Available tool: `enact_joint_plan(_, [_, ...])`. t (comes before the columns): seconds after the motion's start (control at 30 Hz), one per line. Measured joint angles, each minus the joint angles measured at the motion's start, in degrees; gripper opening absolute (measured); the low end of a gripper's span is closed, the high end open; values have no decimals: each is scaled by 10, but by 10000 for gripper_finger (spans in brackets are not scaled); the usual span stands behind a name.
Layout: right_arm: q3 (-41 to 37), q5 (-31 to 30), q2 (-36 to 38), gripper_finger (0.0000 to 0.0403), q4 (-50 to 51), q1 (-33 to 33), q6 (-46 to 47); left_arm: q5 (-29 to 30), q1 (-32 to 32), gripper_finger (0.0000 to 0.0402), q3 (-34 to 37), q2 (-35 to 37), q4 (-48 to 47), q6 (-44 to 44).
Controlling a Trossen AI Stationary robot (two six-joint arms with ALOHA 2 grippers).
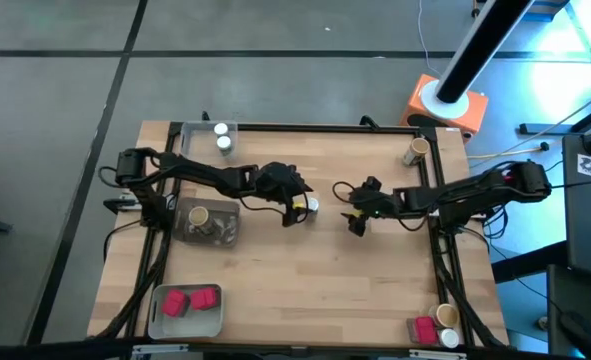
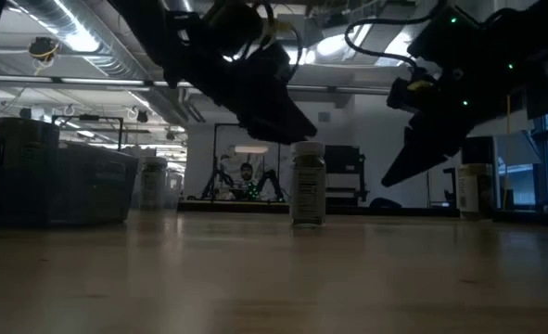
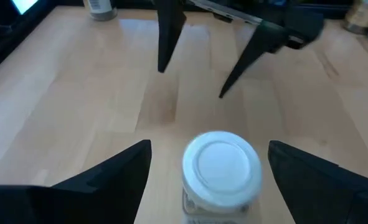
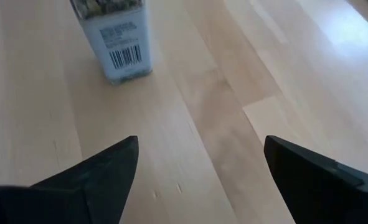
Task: Sort spices by type
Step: Put the top white spice bottle into the transparent bin
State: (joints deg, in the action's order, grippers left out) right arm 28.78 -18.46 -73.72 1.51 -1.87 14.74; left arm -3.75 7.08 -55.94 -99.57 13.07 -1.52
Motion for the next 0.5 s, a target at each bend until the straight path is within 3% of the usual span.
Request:
enact_joint_plan(0.27, [-16, -1, 0, 344, -32, 0, -2, 1, -3, 301, 0, -27, 12, -8])
enact_joint_plan(0.5, [-16, -7, 0, 344, -34, 0, -13, 1, -3, 262, 0, -31, 15, -26])
